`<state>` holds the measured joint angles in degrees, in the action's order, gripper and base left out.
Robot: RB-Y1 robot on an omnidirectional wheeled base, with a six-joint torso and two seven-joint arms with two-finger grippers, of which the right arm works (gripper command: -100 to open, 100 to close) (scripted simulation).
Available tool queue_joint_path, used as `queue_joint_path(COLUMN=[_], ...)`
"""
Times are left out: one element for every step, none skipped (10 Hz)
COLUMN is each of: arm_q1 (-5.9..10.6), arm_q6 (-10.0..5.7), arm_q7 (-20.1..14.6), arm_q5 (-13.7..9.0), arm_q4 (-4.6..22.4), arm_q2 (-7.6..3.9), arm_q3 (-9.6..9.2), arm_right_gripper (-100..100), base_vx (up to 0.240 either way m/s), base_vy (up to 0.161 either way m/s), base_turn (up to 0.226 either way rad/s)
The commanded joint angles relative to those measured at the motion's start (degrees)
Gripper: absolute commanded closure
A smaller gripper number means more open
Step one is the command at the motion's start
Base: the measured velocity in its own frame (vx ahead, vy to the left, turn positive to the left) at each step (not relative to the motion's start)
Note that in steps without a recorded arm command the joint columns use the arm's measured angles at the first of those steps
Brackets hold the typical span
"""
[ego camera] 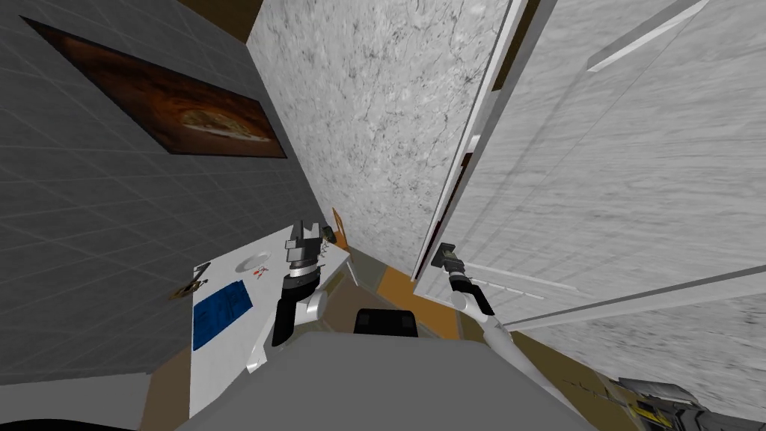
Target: Pull the door open
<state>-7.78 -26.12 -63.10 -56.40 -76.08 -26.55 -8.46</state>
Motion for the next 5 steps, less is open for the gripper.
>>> queue_joint_path(arm_q1=[-0.25,-0.51,-0.62,-1.31,-1.57], arm_q6=[-0.33,-0.49,-0.23,-0.7,-0.99], arm_q7=[-1.2,-1.7,-1.2,-2.3,-2.8], arm_q5=[0.0,0.0,0.0,0.2,0.2], arm_q4=[-0.5,-0.8,-0.6,-1.1,-1.4], arm_q2=[-0.92,-1.45,-1.1,-2.18,-2.72], arm_q3=[-0.79,-1.25,-0.95,-2.17,-2.67], arm_right_gripper=[100,100,100,100,100], base_vx=[-0.223,-0.2,-0.09,-0.173,-0.237], base_vy=[-0.049,-0.034,-0.013,-0.032,-0.072], base_turn=[0.151,0.11,0.025,0.122,0.159])
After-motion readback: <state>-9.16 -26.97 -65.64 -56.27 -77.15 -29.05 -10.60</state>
